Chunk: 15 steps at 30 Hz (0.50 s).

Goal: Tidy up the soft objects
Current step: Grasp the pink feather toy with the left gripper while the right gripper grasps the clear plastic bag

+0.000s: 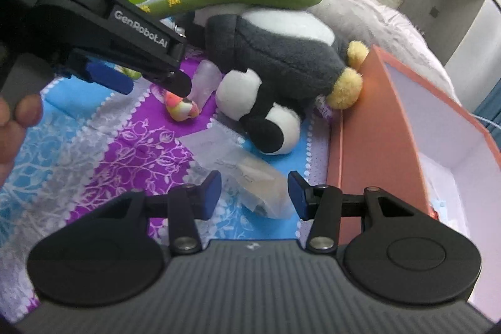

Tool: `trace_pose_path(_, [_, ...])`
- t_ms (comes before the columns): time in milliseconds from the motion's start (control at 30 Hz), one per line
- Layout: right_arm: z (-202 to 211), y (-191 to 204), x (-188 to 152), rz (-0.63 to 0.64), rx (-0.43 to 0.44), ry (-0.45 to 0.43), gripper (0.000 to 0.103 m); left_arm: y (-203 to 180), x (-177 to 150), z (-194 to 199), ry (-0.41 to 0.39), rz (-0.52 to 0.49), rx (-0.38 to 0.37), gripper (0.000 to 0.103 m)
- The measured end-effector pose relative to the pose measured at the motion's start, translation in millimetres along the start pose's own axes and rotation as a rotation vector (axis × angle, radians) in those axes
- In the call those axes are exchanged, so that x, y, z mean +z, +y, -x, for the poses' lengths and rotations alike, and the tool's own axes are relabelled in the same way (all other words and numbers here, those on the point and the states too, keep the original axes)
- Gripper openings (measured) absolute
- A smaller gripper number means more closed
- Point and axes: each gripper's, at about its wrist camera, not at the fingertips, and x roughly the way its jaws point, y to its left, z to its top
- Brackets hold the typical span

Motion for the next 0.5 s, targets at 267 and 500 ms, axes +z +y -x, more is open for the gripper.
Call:
trace_pose_path(267, [-20.9, -3.4, -9.5, -0.013, 0.041, 0.034, 0.048, 2.3, -2.6, -20.2, 0.029, 0.002, -0.019, 0.049])
trace_pose_path(500, [-15.7, -5.0, -10.3, -0.035, 0.055, 0.011, 0.027, 0.6, -1.7, -20.4, 0.025, 0.011, -0.046, 0.037])
